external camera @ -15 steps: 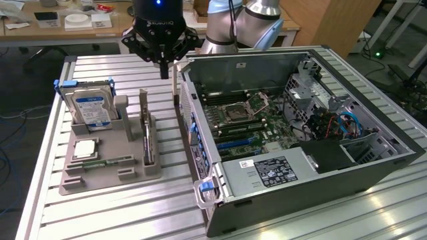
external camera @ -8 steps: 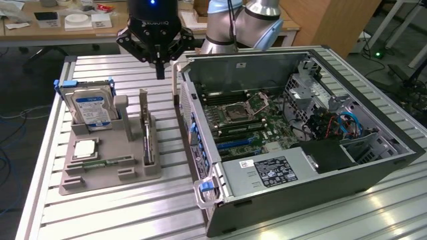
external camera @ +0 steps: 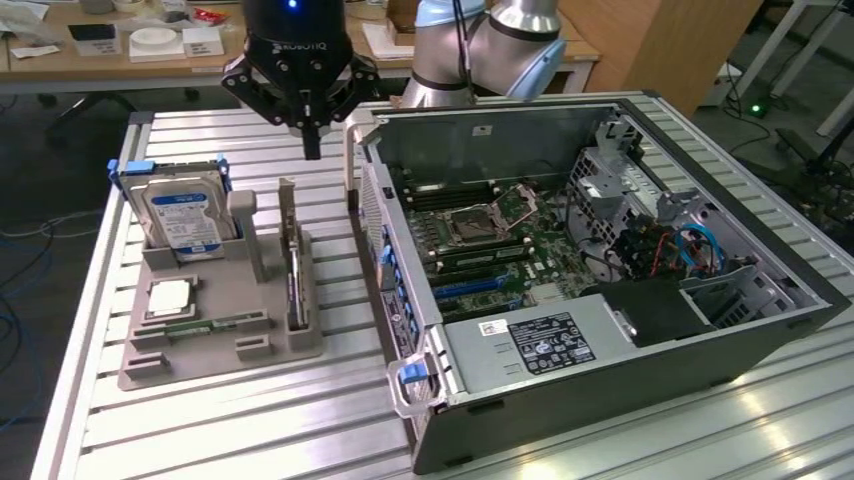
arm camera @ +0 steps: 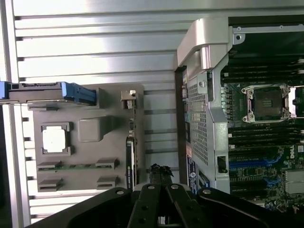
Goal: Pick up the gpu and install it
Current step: 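Reach for the gpu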
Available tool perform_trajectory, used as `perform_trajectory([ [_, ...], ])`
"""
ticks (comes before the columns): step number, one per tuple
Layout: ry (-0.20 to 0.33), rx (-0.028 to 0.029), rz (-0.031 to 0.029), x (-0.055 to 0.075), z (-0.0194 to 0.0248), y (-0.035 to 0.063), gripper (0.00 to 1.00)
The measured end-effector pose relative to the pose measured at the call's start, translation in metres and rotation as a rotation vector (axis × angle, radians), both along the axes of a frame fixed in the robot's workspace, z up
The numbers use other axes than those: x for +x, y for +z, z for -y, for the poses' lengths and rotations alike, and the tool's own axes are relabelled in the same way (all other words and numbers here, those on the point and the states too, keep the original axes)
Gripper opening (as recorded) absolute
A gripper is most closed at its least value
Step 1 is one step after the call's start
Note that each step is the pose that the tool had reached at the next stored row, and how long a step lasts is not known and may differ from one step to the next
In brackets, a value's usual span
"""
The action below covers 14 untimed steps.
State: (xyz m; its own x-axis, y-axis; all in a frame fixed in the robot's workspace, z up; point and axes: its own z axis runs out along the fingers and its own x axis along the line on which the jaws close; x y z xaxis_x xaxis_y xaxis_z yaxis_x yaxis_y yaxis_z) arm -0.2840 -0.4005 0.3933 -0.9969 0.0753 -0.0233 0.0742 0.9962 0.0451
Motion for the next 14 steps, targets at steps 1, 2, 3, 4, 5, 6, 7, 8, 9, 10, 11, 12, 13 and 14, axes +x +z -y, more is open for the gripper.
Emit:
perform_trajectory([
  [1, 0.0, 0.0, -0.0001, -0.001, 0.0, 0.0, 0.11],
  [2, 0.0, 0.0, 0.0, -0.002, 0.0, 0.0, 0.11],
  [3, 0.0, 0.0, 0.0, -0.003, 0.0001, 0.0, 0.11],
  [4, 0.0, -0.0001, 0.0, -0.004, 0.0, 0.0, 0.11],
  [5, 0.0, 0.0, 0.0, -0.005, 0.0, 0.0, 0.11],
  [6, 0.0, 0.0, -0.0001, -0.006, 0.0001, 0.0, 0.11],
  [7, 0.0, 0.0, 0.0, -0.007, 0.0001, 0.0, 0.11],
  [8, 0.0, 0.0, -0.0001, -0.008, 0.0001, 0.0, 0.11],
  [9, 0.0, 0.0, 0.0, -0.009, 0.0001, 0.0, 0.11],
  [10, 0.0, -0.0001, -0.0001, -0.01, 0.0001, 0.0, 0.11],
  [11, 0.0, 0.0, -0.0001, -0.011, 0.0001, 0.0, 0.11],
  [12, 0.0, -0.0001, 0.0, -0.012, 0.0001, 0.0, 0.11],
  [13, 0.0, 0.0, 0.0, -0.014, 0.0001, 0.0, 0.11],
  [14, 0.0, 0.0, 0.0, -0.015, 0.0001, 0.0, 0.11],
])
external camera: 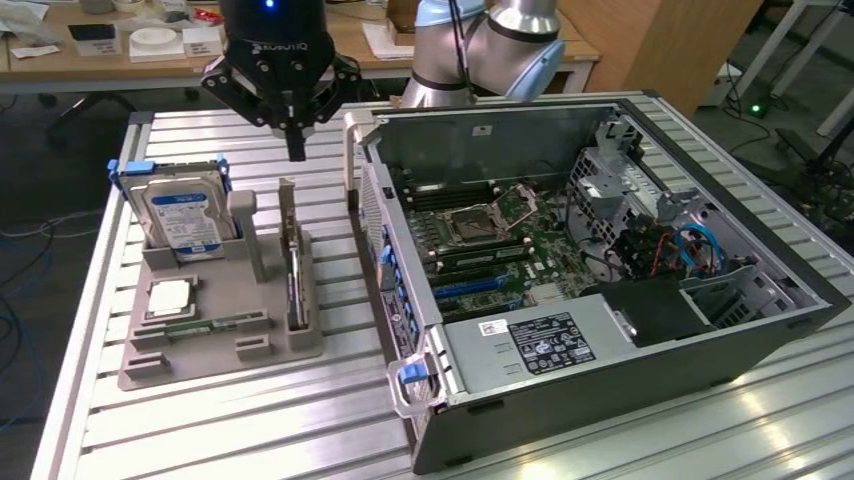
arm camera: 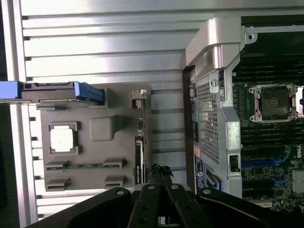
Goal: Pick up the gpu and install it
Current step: 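Reach for the gpu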
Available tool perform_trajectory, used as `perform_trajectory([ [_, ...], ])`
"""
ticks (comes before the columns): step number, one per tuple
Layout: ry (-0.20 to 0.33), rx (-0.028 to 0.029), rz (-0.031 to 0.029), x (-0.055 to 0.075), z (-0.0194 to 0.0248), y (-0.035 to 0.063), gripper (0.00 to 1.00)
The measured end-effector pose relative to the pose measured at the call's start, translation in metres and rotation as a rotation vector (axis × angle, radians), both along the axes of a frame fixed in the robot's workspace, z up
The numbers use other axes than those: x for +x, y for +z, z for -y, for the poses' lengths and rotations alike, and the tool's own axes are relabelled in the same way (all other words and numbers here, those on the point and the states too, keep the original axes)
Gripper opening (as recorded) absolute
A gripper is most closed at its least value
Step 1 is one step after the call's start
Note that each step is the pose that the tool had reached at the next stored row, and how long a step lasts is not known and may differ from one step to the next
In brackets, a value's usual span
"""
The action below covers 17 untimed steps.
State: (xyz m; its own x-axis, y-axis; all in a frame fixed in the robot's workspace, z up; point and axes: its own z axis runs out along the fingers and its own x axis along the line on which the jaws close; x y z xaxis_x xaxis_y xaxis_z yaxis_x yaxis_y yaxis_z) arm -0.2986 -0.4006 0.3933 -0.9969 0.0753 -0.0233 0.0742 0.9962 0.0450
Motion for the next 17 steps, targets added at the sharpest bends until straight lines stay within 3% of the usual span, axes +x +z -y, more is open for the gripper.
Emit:
perform_trajectory([
  [17, 0.0, 0.0001, 0.0, -0.021, 0.0003, 0.0, 0.11],
])
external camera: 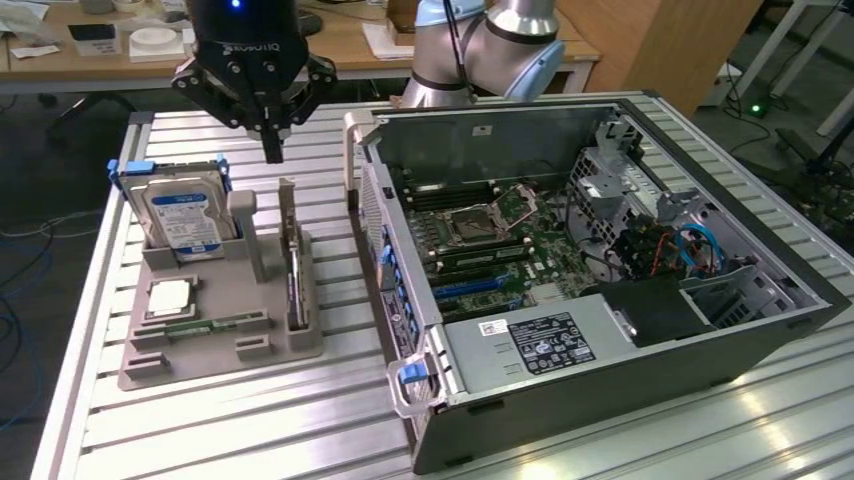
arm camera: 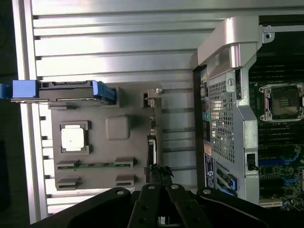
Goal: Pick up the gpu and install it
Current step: 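Reach for the gpu, then pick up the gpu and move the gpu toward the slot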
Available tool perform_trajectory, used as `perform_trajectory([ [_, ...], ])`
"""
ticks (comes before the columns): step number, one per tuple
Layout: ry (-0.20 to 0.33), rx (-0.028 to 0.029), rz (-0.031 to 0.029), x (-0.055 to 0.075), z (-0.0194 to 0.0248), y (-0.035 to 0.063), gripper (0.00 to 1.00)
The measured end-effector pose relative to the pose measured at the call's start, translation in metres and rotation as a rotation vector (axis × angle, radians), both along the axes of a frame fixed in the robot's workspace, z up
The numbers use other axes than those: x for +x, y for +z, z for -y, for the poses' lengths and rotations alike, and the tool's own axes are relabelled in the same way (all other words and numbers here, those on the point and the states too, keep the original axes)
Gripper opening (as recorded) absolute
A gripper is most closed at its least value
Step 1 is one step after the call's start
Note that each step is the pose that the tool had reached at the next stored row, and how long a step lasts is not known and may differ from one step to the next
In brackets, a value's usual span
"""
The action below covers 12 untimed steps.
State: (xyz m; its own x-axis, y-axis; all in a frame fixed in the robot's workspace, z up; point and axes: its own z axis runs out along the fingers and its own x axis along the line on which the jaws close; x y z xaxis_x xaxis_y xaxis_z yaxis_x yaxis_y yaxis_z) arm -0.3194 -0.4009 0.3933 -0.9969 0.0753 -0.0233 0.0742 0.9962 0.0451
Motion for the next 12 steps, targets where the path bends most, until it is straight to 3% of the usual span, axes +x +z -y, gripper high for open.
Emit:
perform_trajectory([
  [12, 0.0, -0.0001, -0.0001, -0.0014, 0.0001, 0.0, 0.11],
])
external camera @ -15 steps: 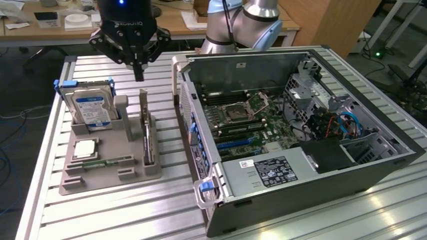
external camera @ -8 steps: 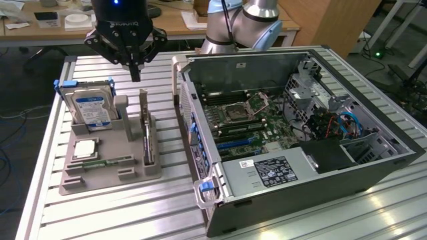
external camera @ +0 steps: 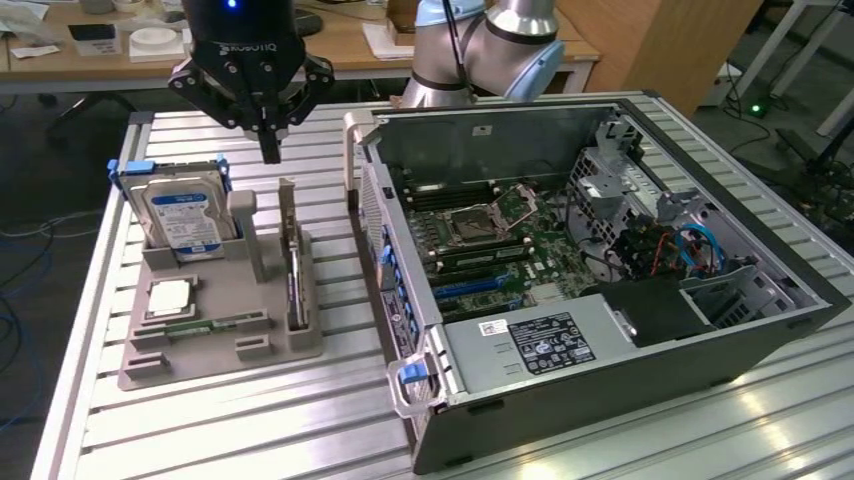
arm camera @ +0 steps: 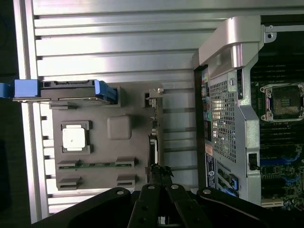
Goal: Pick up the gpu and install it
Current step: 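Pick up the gpu and move the gpu toward the slot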
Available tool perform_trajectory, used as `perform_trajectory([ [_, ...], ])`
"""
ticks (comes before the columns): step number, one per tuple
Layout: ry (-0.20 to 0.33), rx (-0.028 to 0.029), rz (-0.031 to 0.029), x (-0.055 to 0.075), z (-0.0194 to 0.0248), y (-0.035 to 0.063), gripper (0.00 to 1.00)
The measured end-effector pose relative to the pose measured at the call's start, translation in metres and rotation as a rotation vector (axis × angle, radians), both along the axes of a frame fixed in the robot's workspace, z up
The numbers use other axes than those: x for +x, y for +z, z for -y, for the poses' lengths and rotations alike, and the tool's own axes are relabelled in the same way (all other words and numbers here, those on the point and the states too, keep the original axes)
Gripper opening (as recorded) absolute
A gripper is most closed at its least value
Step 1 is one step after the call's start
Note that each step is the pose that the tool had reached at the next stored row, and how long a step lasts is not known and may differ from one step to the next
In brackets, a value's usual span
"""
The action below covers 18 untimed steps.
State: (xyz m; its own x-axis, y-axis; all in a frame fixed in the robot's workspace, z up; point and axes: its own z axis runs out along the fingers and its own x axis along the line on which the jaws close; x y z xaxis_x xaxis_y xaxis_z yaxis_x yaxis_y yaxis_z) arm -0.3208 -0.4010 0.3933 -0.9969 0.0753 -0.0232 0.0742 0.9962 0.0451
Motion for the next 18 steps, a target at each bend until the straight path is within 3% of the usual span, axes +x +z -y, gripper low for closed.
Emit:
perform_trajectory([
  [6, 0.0, 0.0, 0.0001, 0.0, 0.0, 0.0, 0.11],
  [8, 0.0, 0.0, 0.0001, 0.0, 0.0, 0.0, 0.17],
  [11, 0.0, 0.0, 0.0, 0.0, 0.0, 0.0, 0.35],
  [13, 0.0, 0.0, 0.0001, 0.0, 0.0, 0.0, 0.35],
  [17, 0.0, -0.0001, 0.0001, 0.0, 0.0, 0.0, 0.58],
  [18, 0.0, 0.0, 0.0001, 0.0, 0.0, 0.0, 0.58],
])
